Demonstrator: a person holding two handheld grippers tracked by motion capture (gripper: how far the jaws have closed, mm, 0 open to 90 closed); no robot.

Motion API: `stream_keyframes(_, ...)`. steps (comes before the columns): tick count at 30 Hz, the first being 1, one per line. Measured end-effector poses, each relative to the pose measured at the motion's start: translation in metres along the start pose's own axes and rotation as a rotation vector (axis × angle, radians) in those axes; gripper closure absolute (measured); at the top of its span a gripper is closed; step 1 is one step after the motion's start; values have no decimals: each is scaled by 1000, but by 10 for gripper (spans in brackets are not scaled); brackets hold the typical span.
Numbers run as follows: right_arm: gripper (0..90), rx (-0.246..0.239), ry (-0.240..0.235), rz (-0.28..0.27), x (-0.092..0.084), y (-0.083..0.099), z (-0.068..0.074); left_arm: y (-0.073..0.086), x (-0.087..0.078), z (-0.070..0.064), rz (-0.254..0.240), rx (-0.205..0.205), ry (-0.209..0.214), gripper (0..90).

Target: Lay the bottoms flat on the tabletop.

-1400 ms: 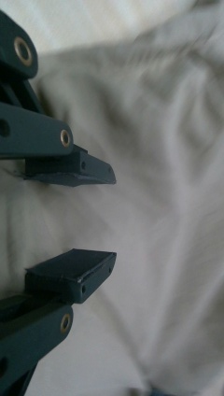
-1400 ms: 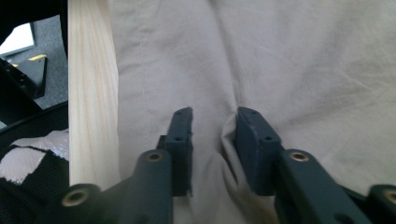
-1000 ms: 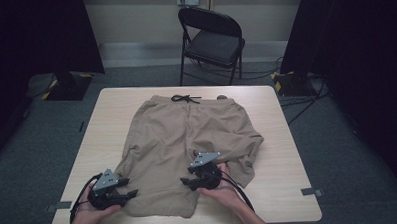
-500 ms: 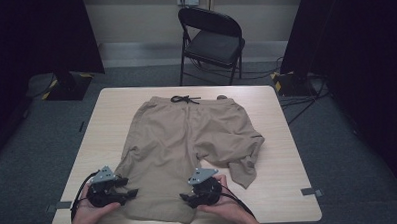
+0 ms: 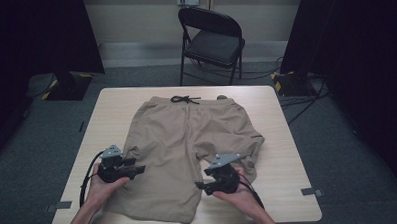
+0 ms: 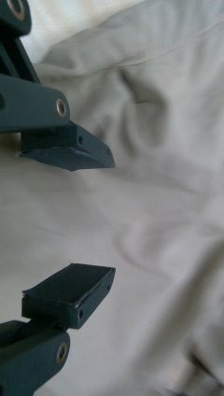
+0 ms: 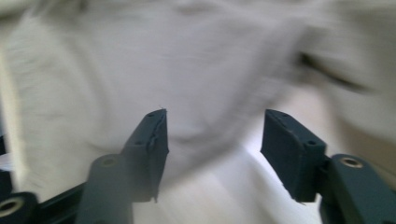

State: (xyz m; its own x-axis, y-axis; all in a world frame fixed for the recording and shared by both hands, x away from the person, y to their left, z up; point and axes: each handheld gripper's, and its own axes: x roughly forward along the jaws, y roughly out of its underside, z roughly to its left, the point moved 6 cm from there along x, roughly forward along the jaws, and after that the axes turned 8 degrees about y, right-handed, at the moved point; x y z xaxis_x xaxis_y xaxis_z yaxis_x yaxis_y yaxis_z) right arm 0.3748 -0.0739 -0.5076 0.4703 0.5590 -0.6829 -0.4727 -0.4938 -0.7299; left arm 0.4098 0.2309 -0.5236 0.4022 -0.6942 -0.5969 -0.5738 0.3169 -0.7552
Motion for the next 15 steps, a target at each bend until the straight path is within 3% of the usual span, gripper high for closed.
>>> stream_keyframes(4, 446, 81, 47, -16, -18, 14, -34, 12, 2, 3, 26, 9, -23, 406)
stream_keyframes(6, 432, 121, 101, -21, -23, 23, -54, 13, 1, 4, 17, 19, -24, 419)
stream_keyframes(9, 391, 137, 153, -15, -23, 29, -70, 13, 1, 4, 18, 32, -41, 416)
stream_keyframes(15, 377, 126, 216, -21, -16, 20, -93, 14, 3, 2, 21, 74, -53, 408)
